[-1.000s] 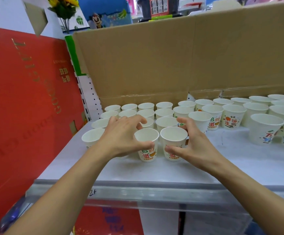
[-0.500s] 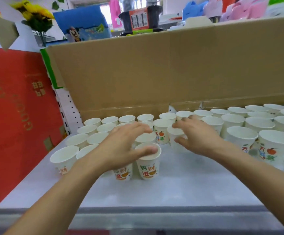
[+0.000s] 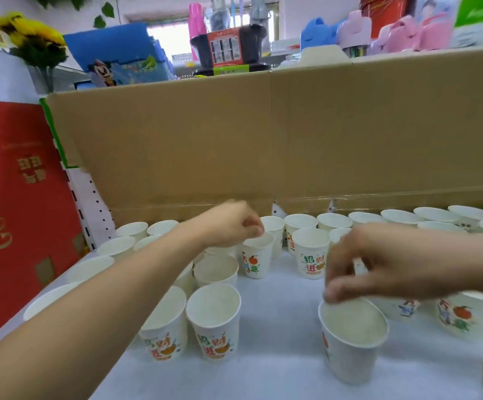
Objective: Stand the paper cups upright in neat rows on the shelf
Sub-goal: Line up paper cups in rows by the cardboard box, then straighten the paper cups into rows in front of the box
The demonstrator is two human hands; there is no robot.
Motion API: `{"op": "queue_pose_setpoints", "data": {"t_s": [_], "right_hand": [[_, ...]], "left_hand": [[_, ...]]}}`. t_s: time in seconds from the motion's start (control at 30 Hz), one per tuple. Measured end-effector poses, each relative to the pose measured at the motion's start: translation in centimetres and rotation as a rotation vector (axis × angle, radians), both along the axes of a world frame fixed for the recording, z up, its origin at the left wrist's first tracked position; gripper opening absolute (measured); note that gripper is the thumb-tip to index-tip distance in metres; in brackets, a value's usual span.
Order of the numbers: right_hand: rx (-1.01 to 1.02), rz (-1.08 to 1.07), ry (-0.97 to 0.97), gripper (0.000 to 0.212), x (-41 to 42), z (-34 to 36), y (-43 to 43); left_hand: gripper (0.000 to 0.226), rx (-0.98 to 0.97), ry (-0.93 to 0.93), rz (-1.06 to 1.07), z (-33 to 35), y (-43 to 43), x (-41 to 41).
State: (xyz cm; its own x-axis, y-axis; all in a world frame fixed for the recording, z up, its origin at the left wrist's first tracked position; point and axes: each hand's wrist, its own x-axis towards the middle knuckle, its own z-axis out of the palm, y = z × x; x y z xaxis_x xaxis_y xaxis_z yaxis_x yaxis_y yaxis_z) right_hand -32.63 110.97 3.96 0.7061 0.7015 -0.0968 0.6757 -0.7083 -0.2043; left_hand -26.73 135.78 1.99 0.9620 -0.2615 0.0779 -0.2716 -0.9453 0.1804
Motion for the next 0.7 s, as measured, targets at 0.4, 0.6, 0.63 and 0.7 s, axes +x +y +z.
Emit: {"op": "queue_pose_setpoints", "data": {"t_s": [0.4,0.6,0.63,0.7], "right_hand": [[0.095,-0.223,-0.164,0.017,15.1,-1.0,4.1],[0.035,-0.213,-0.173,0.023,17.2,-2.6,5.0],[0.03,-0.207,-0.172,0.022,17.2,-2.8,5.0],[0.036,-0.191,-0.166,0.02,17.4,-3.0,4.9]], "left_hand": [[0.011,-0.063,0.123,-0.332,0.6,-1.3,1.2],[0.017,0.029,0.125,-0.204,1.2,-1.3,5.6],[0.019,0.071,0.146,-0.211,0.7,-1.5,5.9],[0.018,0.046,0.18,-0.242,0.0,-1.6,6.0]]}}
